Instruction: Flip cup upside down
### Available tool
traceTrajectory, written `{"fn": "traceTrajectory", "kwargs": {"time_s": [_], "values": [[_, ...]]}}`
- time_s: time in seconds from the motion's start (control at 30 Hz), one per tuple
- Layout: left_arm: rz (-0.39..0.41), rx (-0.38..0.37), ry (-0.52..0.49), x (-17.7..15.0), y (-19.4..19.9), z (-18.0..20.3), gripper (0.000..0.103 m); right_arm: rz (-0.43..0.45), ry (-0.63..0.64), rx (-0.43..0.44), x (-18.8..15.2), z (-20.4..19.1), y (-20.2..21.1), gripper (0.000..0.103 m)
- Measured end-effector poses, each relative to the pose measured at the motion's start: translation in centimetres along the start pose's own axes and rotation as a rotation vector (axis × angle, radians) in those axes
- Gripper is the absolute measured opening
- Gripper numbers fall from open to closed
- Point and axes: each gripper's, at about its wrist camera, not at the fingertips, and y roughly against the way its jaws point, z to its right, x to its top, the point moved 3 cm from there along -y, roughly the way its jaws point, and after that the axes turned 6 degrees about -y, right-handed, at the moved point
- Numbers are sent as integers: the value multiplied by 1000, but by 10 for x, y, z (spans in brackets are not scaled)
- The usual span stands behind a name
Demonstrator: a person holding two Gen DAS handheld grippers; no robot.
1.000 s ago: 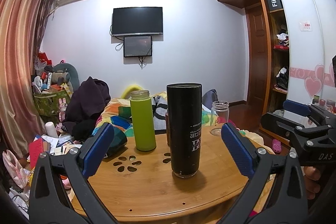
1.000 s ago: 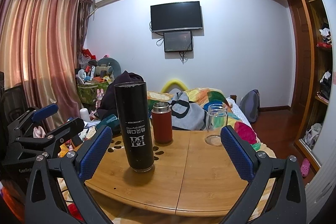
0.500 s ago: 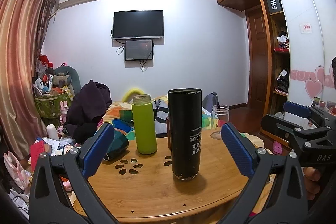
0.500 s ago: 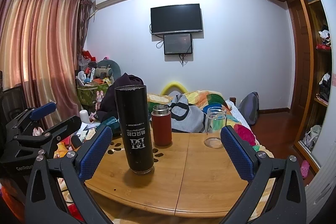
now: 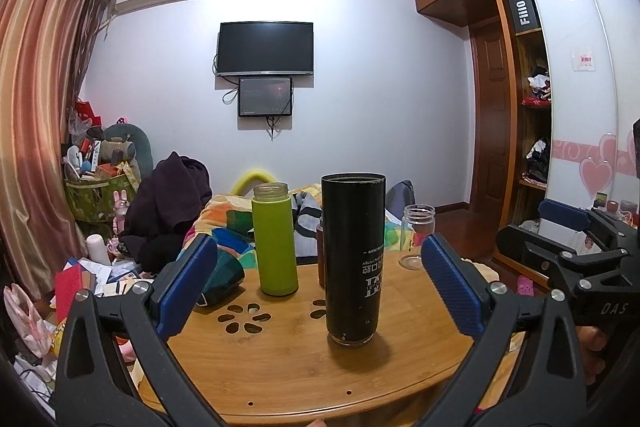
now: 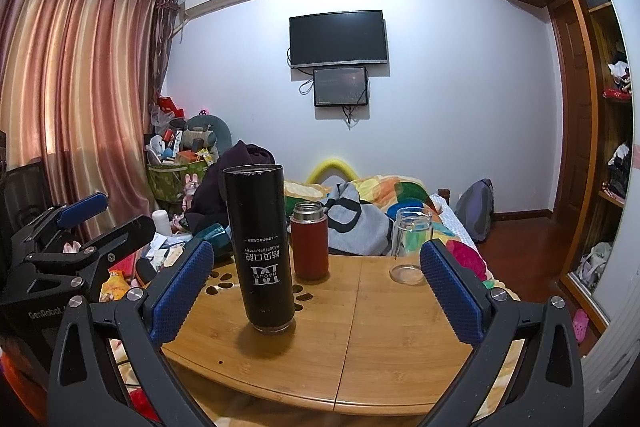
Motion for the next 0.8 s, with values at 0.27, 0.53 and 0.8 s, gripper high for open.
{"fn": "traceTrajectory", "kwargs": {"time_s": [0.27, 0.53, 0.8], "values": [[-8, -14, 0, -1, -1, 0, 103, -6, 0, 2, 0, 0, -1, 103], [-5, -25, -2, -2, -1, 1, 103, -8, 1, 2, -1, -1, -1, 103], [-5, -26, 15, -1, 2, -2, 103, -15, 2, 6, -2, -1, -2, 103]]}}
